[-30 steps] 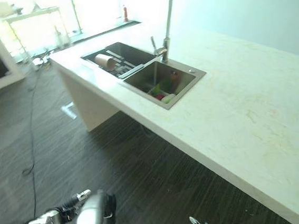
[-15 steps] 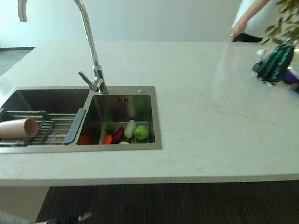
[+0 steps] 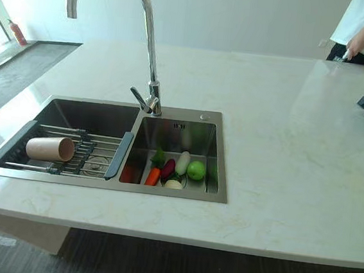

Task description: Place the dishes in the dishwasher.

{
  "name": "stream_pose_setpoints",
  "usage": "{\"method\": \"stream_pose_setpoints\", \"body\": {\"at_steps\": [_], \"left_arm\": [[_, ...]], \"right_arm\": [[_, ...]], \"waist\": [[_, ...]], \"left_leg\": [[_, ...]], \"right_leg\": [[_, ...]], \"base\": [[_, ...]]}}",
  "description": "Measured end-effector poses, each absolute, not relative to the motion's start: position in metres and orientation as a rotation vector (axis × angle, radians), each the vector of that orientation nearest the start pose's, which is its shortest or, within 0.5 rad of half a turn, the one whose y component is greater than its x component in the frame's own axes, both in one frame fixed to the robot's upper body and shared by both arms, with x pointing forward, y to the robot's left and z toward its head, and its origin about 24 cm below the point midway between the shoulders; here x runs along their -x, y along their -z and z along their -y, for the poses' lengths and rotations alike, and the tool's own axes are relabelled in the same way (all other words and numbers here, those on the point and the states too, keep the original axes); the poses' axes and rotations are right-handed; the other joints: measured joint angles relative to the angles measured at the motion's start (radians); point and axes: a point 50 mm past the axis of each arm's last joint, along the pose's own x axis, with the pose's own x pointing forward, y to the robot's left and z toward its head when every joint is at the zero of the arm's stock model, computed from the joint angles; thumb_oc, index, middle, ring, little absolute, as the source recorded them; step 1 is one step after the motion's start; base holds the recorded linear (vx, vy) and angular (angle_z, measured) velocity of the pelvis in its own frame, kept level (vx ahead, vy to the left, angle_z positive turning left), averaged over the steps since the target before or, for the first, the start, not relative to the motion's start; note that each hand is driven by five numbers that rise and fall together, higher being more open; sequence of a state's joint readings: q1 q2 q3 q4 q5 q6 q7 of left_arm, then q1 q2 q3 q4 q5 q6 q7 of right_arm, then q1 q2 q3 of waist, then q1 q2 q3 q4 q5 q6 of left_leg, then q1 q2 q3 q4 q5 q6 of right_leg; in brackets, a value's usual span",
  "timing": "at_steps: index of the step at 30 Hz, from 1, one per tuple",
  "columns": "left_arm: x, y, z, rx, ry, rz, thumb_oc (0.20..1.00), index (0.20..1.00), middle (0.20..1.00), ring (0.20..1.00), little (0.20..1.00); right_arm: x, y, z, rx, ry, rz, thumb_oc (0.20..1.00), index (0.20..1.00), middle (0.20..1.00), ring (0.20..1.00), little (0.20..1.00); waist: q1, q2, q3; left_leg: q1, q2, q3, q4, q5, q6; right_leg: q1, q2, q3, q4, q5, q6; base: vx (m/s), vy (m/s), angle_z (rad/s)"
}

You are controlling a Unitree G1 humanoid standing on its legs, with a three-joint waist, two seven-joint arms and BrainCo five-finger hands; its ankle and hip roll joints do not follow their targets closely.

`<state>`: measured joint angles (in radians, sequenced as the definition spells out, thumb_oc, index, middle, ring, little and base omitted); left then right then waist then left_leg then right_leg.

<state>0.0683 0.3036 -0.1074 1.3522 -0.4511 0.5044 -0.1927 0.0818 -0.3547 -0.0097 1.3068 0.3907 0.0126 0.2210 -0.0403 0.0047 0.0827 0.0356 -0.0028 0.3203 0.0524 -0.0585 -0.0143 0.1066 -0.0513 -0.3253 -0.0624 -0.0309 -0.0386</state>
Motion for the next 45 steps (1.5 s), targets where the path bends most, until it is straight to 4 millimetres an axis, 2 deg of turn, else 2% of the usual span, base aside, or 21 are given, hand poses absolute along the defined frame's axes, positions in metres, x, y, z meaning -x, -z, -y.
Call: {"method": "stream_pose_setpoints", "body": {"at_steps": [2, 3, 4, 5, 6, 9, 10, 12, 13, 14, 16, 17, 20, 24, 28, 29, 31, 34, 38, 44, 45], "left_arm": [[0.011, 0.164, -0.239, 0.338, -0.307, -1.819, 1.0, 1.0, 1.0, 1.0, 1.0], [0.01, 0.165, -0.237, 0.362, -0.34, -1.796, 1.0, 1.0, 1.0, 1.0, 1.0], [0.005, 0.165, -0.239, 0.355, -0.345, -1.776, 1.0, 1.0, 1.0, 1.0, 1.0], [-0.004, 0.165, -0.24, 0.358, -0.343, -1.746, 1.0, 1.0, 1.0, 1.0, 1.0], [-0.007, 0.165, -0.242, 0.344, -0.348, -1.746, 1.0, 1.0, 1.0, 1.0, 1.0], [-0.007, 0.161, -0.257, 0.248, -0.348, -1.746, 1.0, 1.0, 1.0, 1.0, 1.0], [-0.015, 0.162, -0.255, 0.25, -0.331, -1.714, 1.0, 1.0, 1.0, 1.0, 1.0], [-0.02, 0.165, -0.244, 0.274, -0.294, -1.689, 1.0, 1.0, 1.0, 1.0, 1.0], [-0.024, 0.167, -0.234, 0.302, -0.263, -1.676, 1.0, 1.0, 1.0, 1.0, 1.0], [-0.046, 0.163, -0.243, 0.301, -0.27, -1.605, 1.0, 1.0, 1.0, 1.0, 1.0], [-0.047, 0.156, -0.266, 0.284, -0.322, -1.582, 1.0, 1.0, 1.0, 1.0, 1.0], [-0.045, 0.155, -0.271, 0.287, -0.34, -1.583, 1.0, 1.0, 1.0, 1.0, 1.0], [-0.027, 0.158, -0.264, 0.342, -0.348, -1.634, 1.0, 1.0, 1.0, 1.0, 1.0], [0.001, 0.163, -0.246, 0.435, -0.363, -1.719, 1.0, 1.0, 1.0, 1.0, 1.0], [0.003, 0.163, -0.244, 0.439, -0.36, -1.733, 1.0, 1.0, 1.0, 1.0, 1.0], [0.007, 0.163, -0.243, 0.441, -0.364, -1.745, 1.0, 1.0, 1.0, 1.0, 1.0], [-0.002, 0.167, -0.247, 0.202, -0.373, -1.705, 1.0, 1.0, 1.0, 1.0, 1.0], [-0.009, 0.166, -0.251, 0.15, -0.397, -1.662, 1.0, 1.0, 1.0, 1.0, 1.0], [-0.02, 0.165, -0.26, 0.115, -0.428, -1.571, 1.0, 1.0, 1.0, 1.0, 1.0], [0.007, 0.167, -0.254, 0.198, -0.488, -1.605, 1.0, 1.0, 1.0, 1.0, 1.0], [0.015, 0.167, -0.253, 0.23, -0.524, -1.623, 1.0, 1.0, 1.0, 1.0, 1.0]], "right_arm": [[-0.038, 0.154, 0.283, -0.175, 0.32, -1.285, 1.0, 1.0, 1.0, 1.0, 1.0], [-0.043, 0.153, 0.286, -0.155, 0.309, -1.28, 1.0, 1.0, 1.0, 1.0, 1.0], [-0.054, 0.152, 0.286, -0.155, 0.298, -1.253, 1.0, 1.0, 1.0, 1.0, 1.0], [-0.071, 0.148, 0.288, -0.141, 0.287, -1.207, 1.0, 1.0, 1.0, 1.0, 1.0], [-0.077, 0.145, 0.292, -0.131, 0.287, -1.183, 1.0, 1.0, 1.0, 1.0, 1.0], [-0.082, 0.138, 0.305, -0.121, 0.294, -1.148, 1.0, 1.0, 1.0, 1.0, 1.0], [-0.079, 0.135, 0.312, -0.115, 0.307, -1.148, 1.0, 1.0, 1.0, 1.0, 1.0], [-0.079, 0.126, 0.329, -0.081, 0.305, -1.14, 1.0, 1.0, 1.0, 1.0, 1.0], [-0.08, 0.119, 0.342, -0.053, 0.306, -1.126, 1.0, 1.0, 1.0, 1.0, 1.0], [-0.074, 0.128, 0.326, -0.102, 0.264, -1.144, 1.0, 1.0, 1.0, 1.0, 1.0], [-0.07, 0.142, 0.296, -0.193, 0.198, -1.162, 1.0, 1.0, 1.0, 1.0, 1.0], [-0.066, 0.146, 0.289, -0.215, 0.189, -1.176, 1.0, 1.0, 1.0, 1.0, 1.0], [-0.05, 0.149, 0.287, -0.21, 0.19, -1.225, 1.0, 1.0, 1.0, 1.0, 1.0], [-0.032, 0.149, 0.292, -0.196, 0.212, -1.267, 1.0, 1.0, 1.0, 1.0, 1.0], [-0.028, 0.147, 0.298, -0.172, 0.215, -1.279, 1.0, 1.0, 1.0, 1.0, 1.0], [-0.027, 0.146, 0.299, -0.161, 0.187, -1.272, 1.0, 1.0, 1.0, 1.0, 1.0], [-0.037, 0.149, 0.288, -0.16, 0.135, -1.264, 1.0, 1.0, 1.0, 1.0, 1.0], [-0.047, 0.153, 0.274, -0.193, 0.107, -1.243, 1.0, 1.0, 1.0, 1.0, 1.0], [-0.055, 0.151, 0.276, -0.216, 0.131, -1.207, 1.0, 1.0, 1.0, 1.0, 1.0], [-0.048, 0.15, 0.283, -0.204, 0.163, -1.221, 1.0, 1.0, 1.0, 1.0, 1.0], [-0.053, 0.151, 0.28, -0.234, 0.179, -1.207, 1.0, 1.0, 1.0, 1.0, 1.0]], "waist": [[0.0, 0.004, 0.0], [0.001, -0.004, 0.007], [0.006, -0.024, 0.016], [0.018, -0.049, 0.033], [0.003, -0.04, 0.036], [-0.015, -0.012, 0.04], [-0.016, -0.001, 0.04], [-0.015, 0.035, 0.039], [-0.021, 0.077, 0.033], [-0.034, 0.024, 0.034], [-0.025, -0.044, 0.025], [-0.024, -0.055, 0.021], [-0.025, -0.033, 0.014], [-0.025, 0.017, -0.011], [-0.023, 0.007, -0.041], [-0.024, 0.037, -0.04], [-0.021, 0.035, -0.039], [-0.012, 0.037, -0.04], [0.003, 0.041, -0.041], [0.022, 0.049, -0.04], [0.034, 0.044, -0.036]], "left_leg": [[-0.005, 0.058, 0.02, -0.017, 0.007, -0.006], [-0.042, 0.078, -0.044, 0.079, 0.087, -0.053], [-0.066, 0.066, -0.078, 0.119, 0.1, -0.074], [-0.097, 0.072, -0.115, 0.171, 0.085, -0.097], [-0.093, 0.131, -0.116, 0.158, 0.086, -0.102], [-0.017, 0.332, -0.142, -0.068, 0.135, -0.177], [-0.001, 0.358, -0.196, -0.098, 0.146, -0.194], [0.074, 0.331, -0.196, -0.142, 0.149, -0.191], [0.101, 0.302, -0.147, -0.14, 0.174, -0.177], [0.091, 0.235, -0.108, -0.14, 0.12, -0.166], [0.102, 0.189, -0.09, -0.14, 0.104, -0.14], [0.108, 0.186, -0.085, -0.14, 0.097, -0.132], [0.123, 0.185, -0.071, -0.143, 0.086, -0.118], [0.12, 0.242, -0.06, -0.141, 0.105, -0.15], [0.097, 0.268, -0.059, -0.14, 0.11, -0.153], [0.079, 0.266, -0.059, -0.14, 0.114, -0.154], [0.083, 0.256, -0.061, -0.141, 0.113, -0.153], [0.089, 0.245, -0.06, -0.146, 0.107, -0.149], [0.088, 0.242, -0.061, -0.14, 0.104, -0.145], [0.089, 0.245, -0.057, -0.14, 0.11, -0.155], [0.003, 0.244, -0.1, 0.006, 0.112, -0.169]], "right_leg": [[0.02, 0.001, -0.012, -0.021, 0.007, 0.006], [0.027, -0.01, -0.009, -0.023, -0.003, 0.027], [0.027, -0.034, 0.001, -0.026, 0.009, 0.019], [0.028, -0.064, 0.022, -0.024, 0.041, 0.033], [0.033, -0.061, 0.013, -0.025, 0.04, 0.035], [0.045, -0.056, 0.015, -0.03, 0.02, 0.051], [0.043, -0.066, 0.022, -0.029, 0.024, 0.066], [0.034, -0.099, 0.06, -0.024, 0.061, 0.138], [0.028, -0.103, 0.072, -0.024, 0.077, 0.178], [0.017, -0.174, 0.048, -0.018, 0.09, 0.221], [0.012, -0.212, 0.046, -0.024, 0.104, 0.221], [0.012, -0.202, 0.043, -0.023, 0.105, 0.222], [0.019, -0.192, 0.05, -0.024, 0.114, 0.236], [0.007, -0.13, 0.065, -0.024, 0.108, 0.217], [-0.019, -0.105, 0.069, -0.025, 0.104, 0.206], [-0.04, -0.106, 0.068, -0.03, 0.106, 0.207], [-0.029, -0.116, 0.071, -0.03, 0.105, 0.208], [-0.025, -0.13, 0.071, -0.03, 0.102, 0.211], [-0.025, -0.132, 0.068, -0.03, 0.108, 0.212], [-0.017, -0.128, 0.062, -0.03, 0.108, 0.215], [-0.059, -0.141, 0.068, 0.026, 0.072, 0.208]], "base": [[-0.03, 0.059, 0.23], [-0.01, 0.117, 0.05], [0.03, 0.199, -0.33], [0.08, 0.334, -0.36], [0.08, 0.352, -0.31], [0.05, 0.289, 0.06], [0.03, 0.265, -0.09], [0.01, 0.283, -0.48], [0.03, 0.251, -0.08], [0.05, 0.165, -0.02], [0.06, 0.118, -0.12], [0.06, 0.082, -0.16], [0.03, 0.03, -0.14], [0.01, -0.007, -0.11], [-0.01, -0.008, -0.03], [0.0, 0.0, 0.0], [0.01, -0.001, 0.02], [0.04, -0.03, 0.02], [0.02, -0.066, 0.01], [-0.03, -0.019, 0.03], [-0.2, 0.419, 0.09]]}}
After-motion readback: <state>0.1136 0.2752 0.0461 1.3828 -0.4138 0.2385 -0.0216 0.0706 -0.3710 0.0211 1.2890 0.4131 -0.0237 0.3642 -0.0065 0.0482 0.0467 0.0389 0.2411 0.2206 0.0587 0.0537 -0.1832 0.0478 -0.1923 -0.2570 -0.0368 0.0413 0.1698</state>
